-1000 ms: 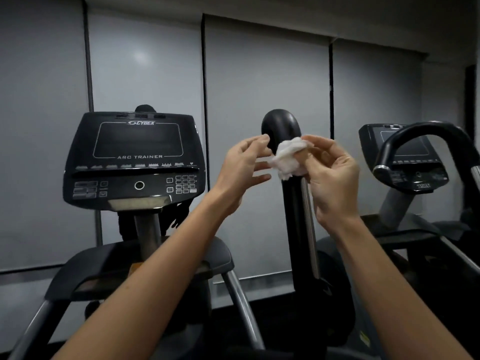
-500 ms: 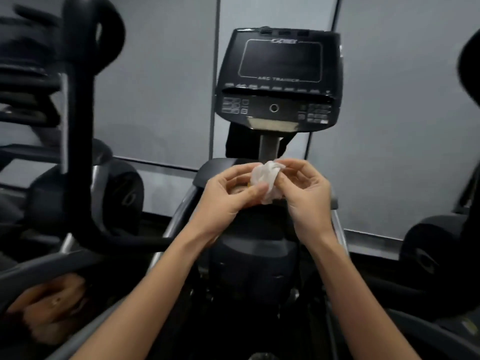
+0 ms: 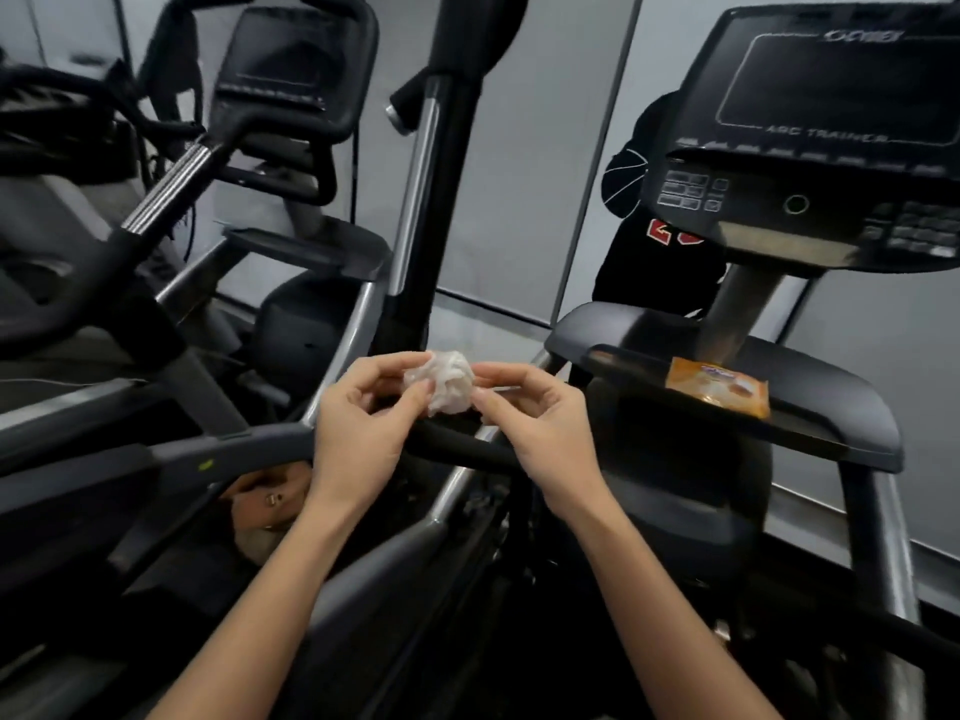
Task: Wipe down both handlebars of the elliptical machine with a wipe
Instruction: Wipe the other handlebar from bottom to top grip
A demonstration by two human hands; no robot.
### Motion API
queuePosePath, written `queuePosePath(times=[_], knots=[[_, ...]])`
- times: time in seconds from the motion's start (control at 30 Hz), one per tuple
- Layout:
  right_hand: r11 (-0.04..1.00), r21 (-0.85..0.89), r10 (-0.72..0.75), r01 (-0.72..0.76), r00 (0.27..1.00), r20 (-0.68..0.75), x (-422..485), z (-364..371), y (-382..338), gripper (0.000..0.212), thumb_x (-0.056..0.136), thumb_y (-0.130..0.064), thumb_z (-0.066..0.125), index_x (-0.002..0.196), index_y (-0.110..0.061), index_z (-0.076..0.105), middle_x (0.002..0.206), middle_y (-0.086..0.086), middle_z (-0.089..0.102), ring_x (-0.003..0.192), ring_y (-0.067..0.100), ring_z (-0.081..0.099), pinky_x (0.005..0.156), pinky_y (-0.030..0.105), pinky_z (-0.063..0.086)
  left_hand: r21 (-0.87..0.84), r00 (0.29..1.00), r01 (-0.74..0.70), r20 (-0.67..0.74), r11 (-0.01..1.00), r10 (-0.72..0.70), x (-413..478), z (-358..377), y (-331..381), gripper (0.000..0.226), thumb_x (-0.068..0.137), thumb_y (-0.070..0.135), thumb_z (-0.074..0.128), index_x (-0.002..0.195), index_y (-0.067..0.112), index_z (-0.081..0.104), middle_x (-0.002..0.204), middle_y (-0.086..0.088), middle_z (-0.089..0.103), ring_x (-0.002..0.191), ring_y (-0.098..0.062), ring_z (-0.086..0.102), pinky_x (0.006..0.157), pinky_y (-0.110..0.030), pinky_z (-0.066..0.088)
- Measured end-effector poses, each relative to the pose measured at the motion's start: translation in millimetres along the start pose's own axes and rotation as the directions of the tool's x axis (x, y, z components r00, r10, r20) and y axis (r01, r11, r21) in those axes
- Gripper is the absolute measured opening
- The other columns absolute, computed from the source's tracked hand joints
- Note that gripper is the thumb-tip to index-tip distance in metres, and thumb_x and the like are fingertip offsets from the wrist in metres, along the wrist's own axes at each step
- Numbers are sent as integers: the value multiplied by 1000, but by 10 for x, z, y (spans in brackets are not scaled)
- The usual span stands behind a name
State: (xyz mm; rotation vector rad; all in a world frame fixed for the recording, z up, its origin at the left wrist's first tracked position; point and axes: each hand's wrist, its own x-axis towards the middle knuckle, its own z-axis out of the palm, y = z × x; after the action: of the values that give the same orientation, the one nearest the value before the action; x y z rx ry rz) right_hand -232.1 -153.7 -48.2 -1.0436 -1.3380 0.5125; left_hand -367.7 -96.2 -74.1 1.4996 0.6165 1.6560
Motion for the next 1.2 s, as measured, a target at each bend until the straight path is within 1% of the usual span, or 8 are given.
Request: queuePosePath(times=[0.17, 0.3, 0.5, 0.67, 0.77, 0.87, 1.0, 1.2], knots=[[999, -41, 11, -11, 1000, -5, 259, 318, 90, 27, 84, -1, 64, 90, -26, 68, 85, -3, 69, 73, 4, 62, 78, 22, 52, 165, 973, -153, -145, 974, 177, 205, -215, -181, 38, 85, -2, 61, 92, 35, 65, 101, 2, 61, 92, -3, 62, 77, -14, 49], [991, -116, 60, -67, 996, -59, 378, 448, 254, 24, 85, -7, 64, 99, -26, 65, 93, 0, 66, 78, 5, 60, 78, 19, 51, 307, 939, -279, -114, 910, 326, 286, -201, -303, 34, 83, -7, 56, 102, 19, 67, 103, 14, 54, 98, 7, 56, 84, -10, 46], [985, -110, 126, -135, 989, -84, 412, 561, 438, 23, 90, -13, 60, 110, -23, 60, 98, -10, 66, 87, 0, 63, 80, 17, 51, 411, 876, -433, -18, 802, 482, 282, -182, -509, 33, 81, 14, 71, 112, 4, 66, 110, -3, 54, 99, -7, 55, 92, -12, 43], [990, -47, 130, -133, 989, -69, 431, 648, 480, 28, 94, -7, 51, 105, -32, 58, 104, -7, 65, 104, 11, 62, 97, 36, 49, 258, 903, -361, -143, 896, 405, 485, -213, -434, 32, 79, 1, 68, 107, 16, 64, 98, 2, 53, 90, 9, 54, 80, -8, 45], [990, 7, 140, -140, 988, -60, 408, 724, 495, 28, 96, -8, 47, 113, -30, 55, 113, 0, 66, 108, 14, 62, 95, 31, 50, 141, 944, -244, -193, 959, 269, 618, -233, -399, 26, 84, 5, 65, 103, 24, 65, 95, 12, 58, 89, 2, 60, 76, -15, 49], [987, 46, 160, -157, 985, -64, 376, 729, 521, 30, 97, -10, 47, 121, -26, 53, 118, 2, 65, 109, 13, 62, 94, 28, 50, -37, 988, -22, -153, 999, 16, 613, -253, -494, 26, 89, 6, 60, 100, 29, 65, 101, 5, 67, 95, -13, 66, 81, -25, 52], [990, 8, 140, -140, 989, -48, 335, 727, 518, 40, 94, -8, 51, 132, -18, 48, 110, -2, 67, 103, 9, 64, 91, 27, 51, -65, 980, 178, -81, 982, -184, 351, -373, -646, 30, 90, 2, 57, 97, 30, 68, 97, 6, 70, 95, -12, 66, 84, -26, 52], [989, -39, 140, -144, 986, -91, 322, 783, 501, 40, 93, -7, 53, 132, -17, 50, 114, 7, 66, 107, 20, 63, 98, 46, 48, -163, 993, 95, -54, 982, -105, 461, -286, -363, 17, 90, 11, 60, 96, 25, 68, 91, 5, 66, 84, -2, 62, 77, -14, 48]])
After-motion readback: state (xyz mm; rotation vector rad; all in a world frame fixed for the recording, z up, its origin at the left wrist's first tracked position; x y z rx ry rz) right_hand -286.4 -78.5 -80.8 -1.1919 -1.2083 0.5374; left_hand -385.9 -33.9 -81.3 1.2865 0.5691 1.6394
